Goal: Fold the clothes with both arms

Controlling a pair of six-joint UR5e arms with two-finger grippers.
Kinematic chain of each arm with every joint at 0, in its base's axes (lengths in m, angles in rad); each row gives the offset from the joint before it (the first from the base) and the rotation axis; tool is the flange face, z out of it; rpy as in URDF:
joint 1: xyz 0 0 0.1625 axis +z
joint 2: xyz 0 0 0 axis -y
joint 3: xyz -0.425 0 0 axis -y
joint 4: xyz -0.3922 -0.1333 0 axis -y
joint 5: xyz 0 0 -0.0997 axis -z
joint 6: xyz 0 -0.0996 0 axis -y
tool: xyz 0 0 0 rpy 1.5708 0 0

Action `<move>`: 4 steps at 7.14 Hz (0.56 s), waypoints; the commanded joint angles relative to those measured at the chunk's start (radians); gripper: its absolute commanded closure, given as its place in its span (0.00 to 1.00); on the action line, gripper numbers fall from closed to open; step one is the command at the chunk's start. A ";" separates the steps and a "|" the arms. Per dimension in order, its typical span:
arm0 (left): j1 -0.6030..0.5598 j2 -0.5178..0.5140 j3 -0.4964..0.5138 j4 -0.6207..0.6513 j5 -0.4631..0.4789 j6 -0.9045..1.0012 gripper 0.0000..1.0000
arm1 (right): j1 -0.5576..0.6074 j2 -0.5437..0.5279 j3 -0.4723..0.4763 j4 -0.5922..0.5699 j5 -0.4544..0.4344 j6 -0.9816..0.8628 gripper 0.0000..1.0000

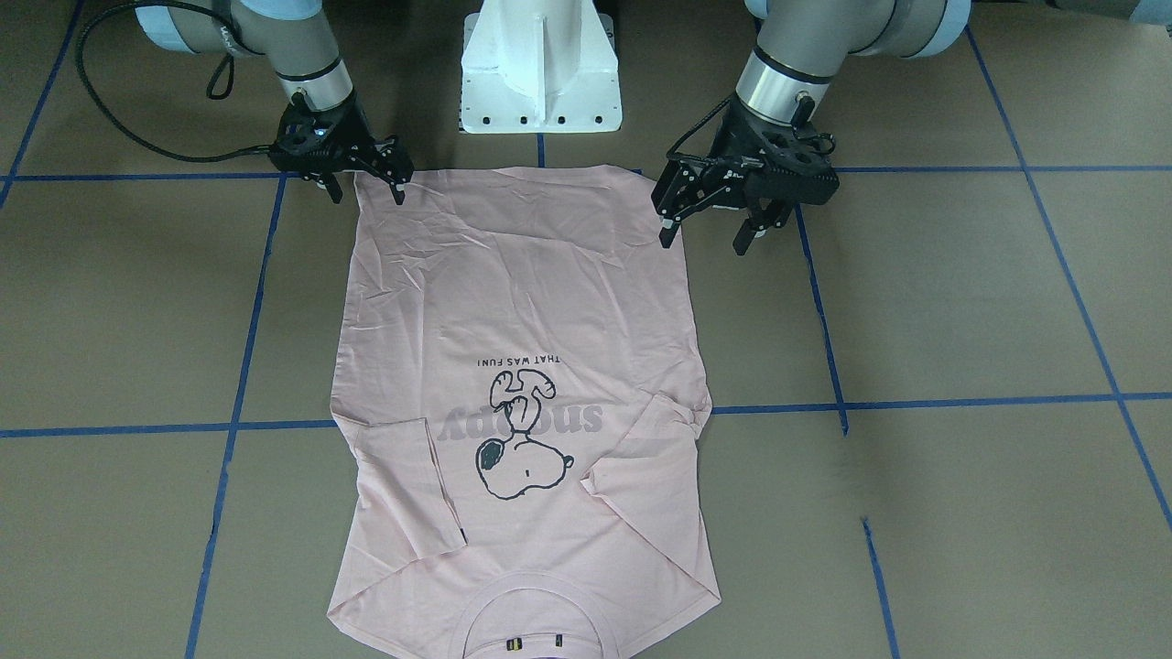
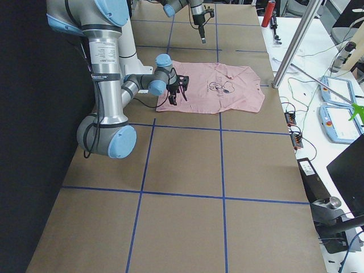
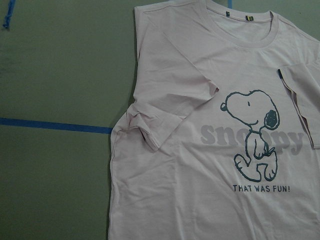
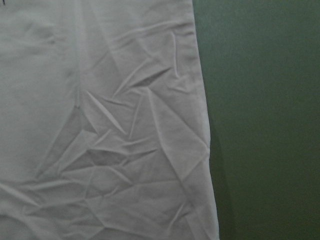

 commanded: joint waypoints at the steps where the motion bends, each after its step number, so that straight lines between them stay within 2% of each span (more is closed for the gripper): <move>1: 0.001 -0.003 -0.003 0.000 0.000 0.000 0.00 | -0.061 -0.004 0.002 -0.040 -0.018 0.035 0.01; 4: 0.001 -0.003 -0.001 -0.002 -0.003 -0.007 0.00 | -0.057 -0.013 0.005 -0.050 0.024 0.035 0.01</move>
